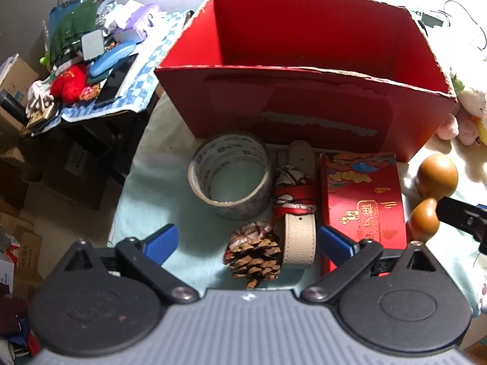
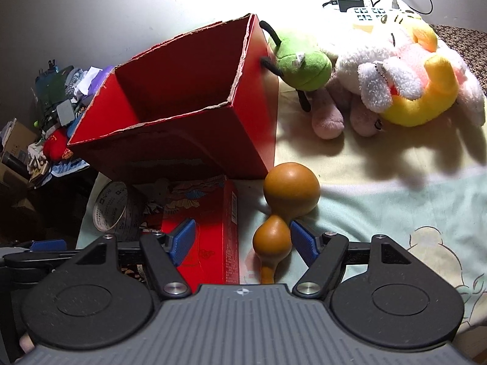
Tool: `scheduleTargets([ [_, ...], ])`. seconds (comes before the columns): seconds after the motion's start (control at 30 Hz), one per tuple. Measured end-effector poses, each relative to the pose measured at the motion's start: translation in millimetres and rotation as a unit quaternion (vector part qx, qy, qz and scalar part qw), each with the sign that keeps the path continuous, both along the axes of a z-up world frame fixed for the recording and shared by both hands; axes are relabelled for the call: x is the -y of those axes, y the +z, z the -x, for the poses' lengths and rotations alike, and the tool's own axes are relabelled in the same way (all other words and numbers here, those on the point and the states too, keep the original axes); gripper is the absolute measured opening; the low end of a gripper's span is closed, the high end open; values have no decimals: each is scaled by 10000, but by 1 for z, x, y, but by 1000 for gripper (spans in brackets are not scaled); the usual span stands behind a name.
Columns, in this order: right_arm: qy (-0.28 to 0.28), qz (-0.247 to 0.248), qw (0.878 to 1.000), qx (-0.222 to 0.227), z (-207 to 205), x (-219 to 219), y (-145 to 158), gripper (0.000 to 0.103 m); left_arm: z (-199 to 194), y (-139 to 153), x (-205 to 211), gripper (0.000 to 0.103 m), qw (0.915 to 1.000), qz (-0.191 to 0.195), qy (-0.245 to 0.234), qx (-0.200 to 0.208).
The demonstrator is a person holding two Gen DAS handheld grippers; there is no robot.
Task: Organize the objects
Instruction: 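Close the right gripper around the brown gourd toy's narrow waist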
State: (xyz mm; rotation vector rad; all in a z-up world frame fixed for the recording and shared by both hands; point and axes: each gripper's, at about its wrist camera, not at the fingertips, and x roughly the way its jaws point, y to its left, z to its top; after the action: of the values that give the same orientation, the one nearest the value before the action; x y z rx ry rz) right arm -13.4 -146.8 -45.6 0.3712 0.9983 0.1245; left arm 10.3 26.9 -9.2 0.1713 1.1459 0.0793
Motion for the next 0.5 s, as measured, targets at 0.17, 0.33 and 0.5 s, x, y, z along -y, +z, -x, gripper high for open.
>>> scheduleTargets([
  [0.17, -14, -44, 10000, -82, -2, 3, -3, 72, 0, -2, 3, 98, 10000, -2, -53, -32],
  [0.33, 21, -68, 10000, -39, -2, 4, -2, 72, -1, -2, 5, 98, 9999, 29, -100, -63],
  [0.5, 35, -165, 9998, -97, -4, 7, -5, 67, -1, -2, 11, 98, 9998, 9, -199, -51],
])
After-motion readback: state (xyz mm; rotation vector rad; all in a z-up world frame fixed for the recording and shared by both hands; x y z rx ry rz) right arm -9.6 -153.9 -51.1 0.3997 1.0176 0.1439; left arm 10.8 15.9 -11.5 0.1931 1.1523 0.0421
